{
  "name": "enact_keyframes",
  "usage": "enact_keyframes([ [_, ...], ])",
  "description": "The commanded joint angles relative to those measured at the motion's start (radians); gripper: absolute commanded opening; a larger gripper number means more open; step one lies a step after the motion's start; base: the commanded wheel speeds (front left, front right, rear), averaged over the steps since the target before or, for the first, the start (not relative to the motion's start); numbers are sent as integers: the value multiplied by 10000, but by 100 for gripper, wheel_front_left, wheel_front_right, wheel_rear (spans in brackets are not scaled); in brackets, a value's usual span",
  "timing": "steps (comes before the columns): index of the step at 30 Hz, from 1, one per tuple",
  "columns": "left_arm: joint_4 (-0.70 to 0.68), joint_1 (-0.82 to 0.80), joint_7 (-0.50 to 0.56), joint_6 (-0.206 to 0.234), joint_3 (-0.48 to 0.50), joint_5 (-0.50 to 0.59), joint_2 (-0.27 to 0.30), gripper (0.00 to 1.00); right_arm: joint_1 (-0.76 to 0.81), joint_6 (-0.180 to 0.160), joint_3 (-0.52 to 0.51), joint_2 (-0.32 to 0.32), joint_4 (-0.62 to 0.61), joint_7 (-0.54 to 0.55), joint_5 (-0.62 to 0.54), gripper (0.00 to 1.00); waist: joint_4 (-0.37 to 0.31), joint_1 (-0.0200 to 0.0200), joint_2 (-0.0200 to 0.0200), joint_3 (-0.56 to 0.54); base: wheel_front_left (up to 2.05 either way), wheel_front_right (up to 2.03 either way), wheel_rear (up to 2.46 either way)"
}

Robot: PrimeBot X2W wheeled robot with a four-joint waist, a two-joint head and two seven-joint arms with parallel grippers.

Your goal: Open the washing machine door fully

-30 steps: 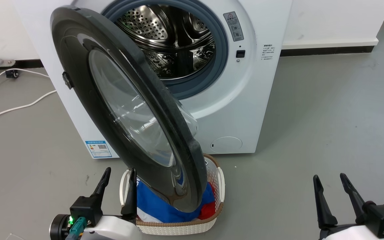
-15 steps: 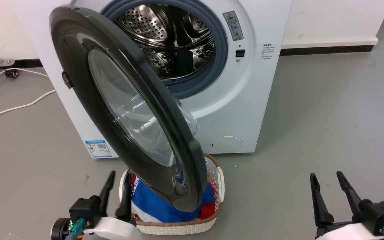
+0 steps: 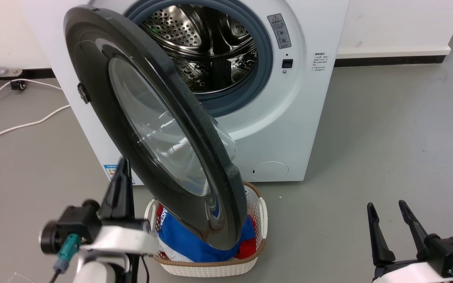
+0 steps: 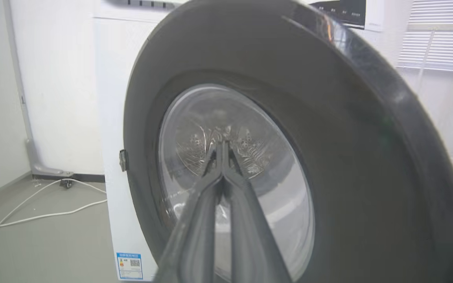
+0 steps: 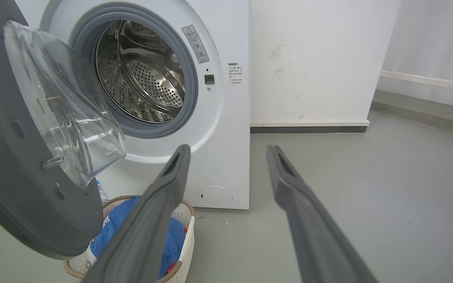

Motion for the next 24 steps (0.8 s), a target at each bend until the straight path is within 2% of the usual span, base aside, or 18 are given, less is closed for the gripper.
enact_keyframes([
  [1, -409, -269, -24, 63, 19, 93, -12, 0, -4, -3, -20, 43, 17, -31, 44, 100, 36, 0, 0, -22, 0, 0, 0],
  [8, -2960, -1135, -23, 171, -514, -3, -14, 0, -22, -3, -31, 41, -60, -47, 45, 100, 136, 0, 0, -48, 0, 0, 0],
  [14, -4491, -1691, -21, 208, -1986, -453, -11, 0, -93, -3, 39, 40, -47, -3, 28, 100, 102, 0, 0, -38, 0, 0, 0],
  [18, -4526, -1761, 258, 95, -3430, -961, -11, 0, -117, -3, 116, 41, -27, 22, -21, 100, 31, 0, 0, -40, 0, 0, 0],
  [24, -3719, -1476, 1392, -150, -5731, -1944, -8, 0, -89, -3, 117, 39, -52, 67, -82, 100, -66, 0, 0, -9, 0, 0, 0],
])
